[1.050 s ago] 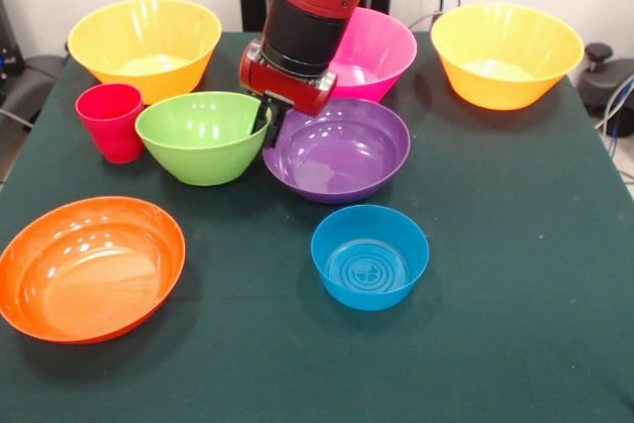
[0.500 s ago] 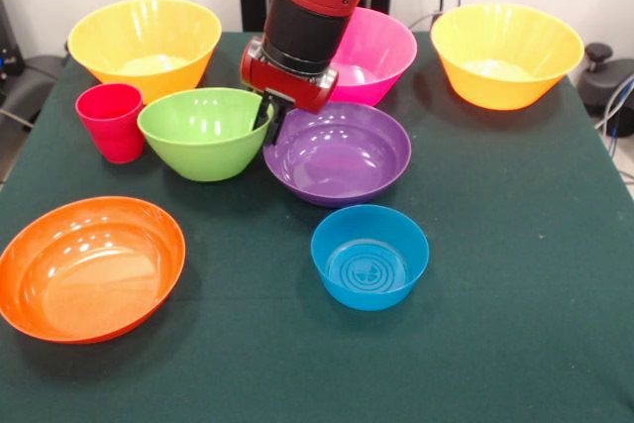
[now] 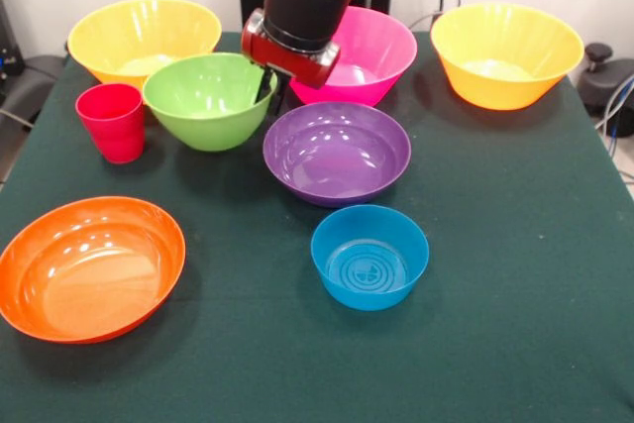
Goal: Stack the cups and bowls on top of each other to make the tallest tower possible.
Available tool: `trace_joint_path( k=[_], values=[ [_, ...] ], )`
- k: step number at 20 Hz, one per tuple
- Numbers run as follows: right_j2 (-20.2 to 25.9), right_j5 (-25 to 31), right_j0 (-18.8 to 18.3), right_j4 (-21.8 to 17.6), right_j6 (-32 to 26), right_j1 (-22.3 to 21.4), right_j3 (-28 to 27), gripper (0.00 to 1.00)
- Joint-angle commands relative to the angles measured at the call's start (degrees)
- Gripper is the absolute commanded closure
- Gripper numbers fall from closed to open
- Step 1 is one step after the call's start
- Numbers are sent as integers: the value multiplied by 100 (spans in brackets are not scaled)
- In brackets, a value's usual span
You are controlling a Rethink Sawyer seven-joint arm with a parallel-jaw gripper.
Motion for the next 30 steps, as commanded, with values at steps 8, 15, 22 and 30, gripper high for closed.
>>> trace_joint_path(
  k=[8,15,22,30],
  values=[
    [528,1232,-110,134,405,131,-883,100],
    [473,2233,335,267,724,530,-2032,100],
    [474,3199,667,397,970,913,-3134,100],
    [354,4501,874,509,1051,1547,-4735,100]
  ],
)
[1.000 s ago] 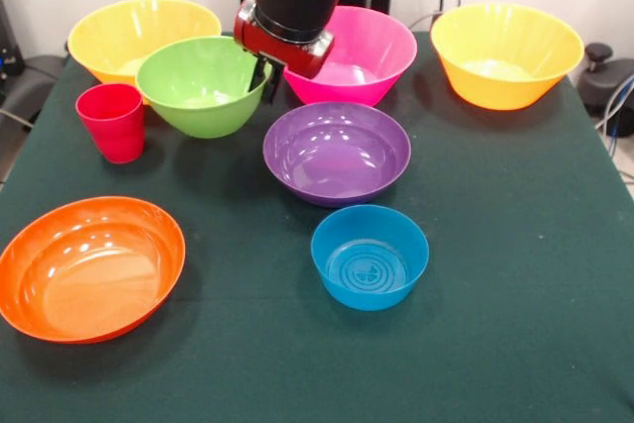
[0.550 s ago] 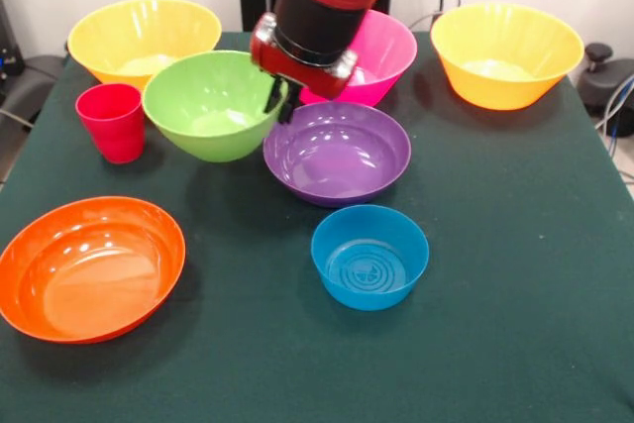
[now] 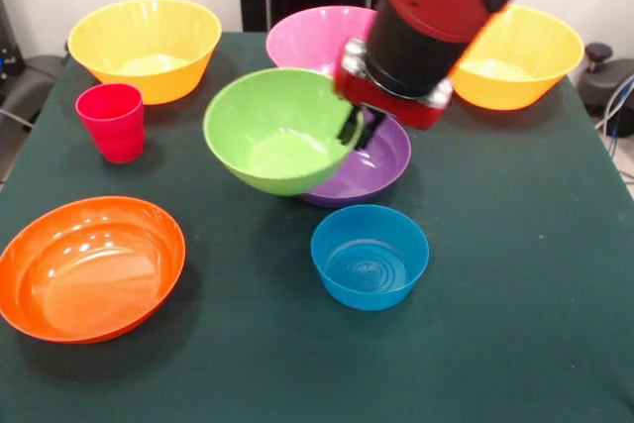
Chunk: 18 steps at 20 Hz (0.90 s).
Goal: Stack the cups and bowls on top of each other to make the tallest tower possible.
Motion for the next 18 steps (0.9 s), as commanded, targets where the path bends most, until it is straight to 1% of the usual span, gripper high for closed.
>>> trace_joint_path(
  k=[1,5,9,17,18],
  values=[
    [356,1312,158,220,1107,778,-1870,100],
    [258,1586,178,311,1262,1278,-2793,100],
    [149,1769,150,370,1227,1772,-3601,100],
    [-41,1530,96,563,1324,2419,-4328,100],
    [-53,1461,119,577,1372,2439,-4307,100]
  ],
)
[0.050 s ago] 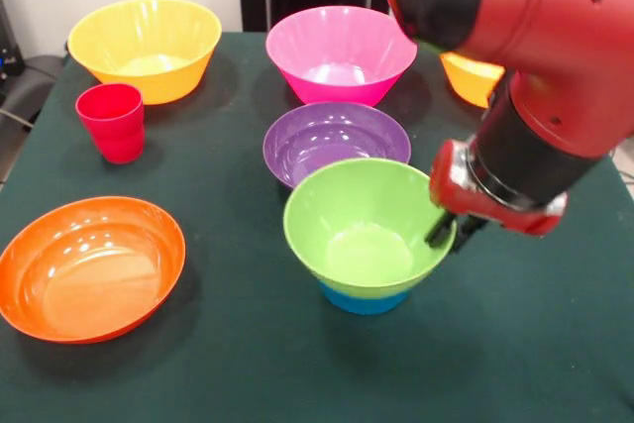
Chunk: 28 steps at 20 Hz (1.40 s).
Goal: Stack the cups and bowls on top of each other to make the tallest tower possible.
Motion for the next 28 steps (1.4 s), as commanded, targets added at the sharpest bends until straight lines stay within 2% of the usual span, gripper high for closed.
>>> trace_joint_path(
  k=[1,3,6,9,10,21,28],
  values=[
    [93,171,0,113,1375,599,-870,100],
    [109,-38,88,96,1448,447,-529,100],
    [42,-44,88,113,1518,640,-722,100],
    [42,-191,126,124,1624,688,-592,100],
    [17,-119,99,147,1630,766,-722,100],
    [3,-281,69,84,1611,835,-647,100],
    [75,-503,140,40,1607,625,-193,100]
  ],
)
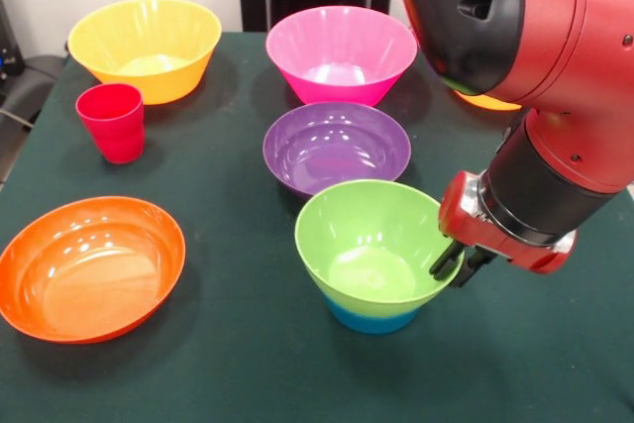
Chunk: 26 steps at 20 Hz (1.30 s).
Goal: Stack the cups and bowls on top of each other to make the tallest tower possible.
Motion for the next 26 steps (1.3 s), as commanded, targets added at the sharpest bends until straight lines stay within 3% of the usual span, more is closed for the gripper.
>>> trace_joint_path(
  k=[1,16,17,26],
  values=[
    [417,-522,127,-30,807,119,545,100],
    [445,-675,146,-73,696,-28,832,100],
    [440,-652,151,-63,705,-27,824,0],
    [392,-630,177,-52,689,-43,884,0]
  ],
)
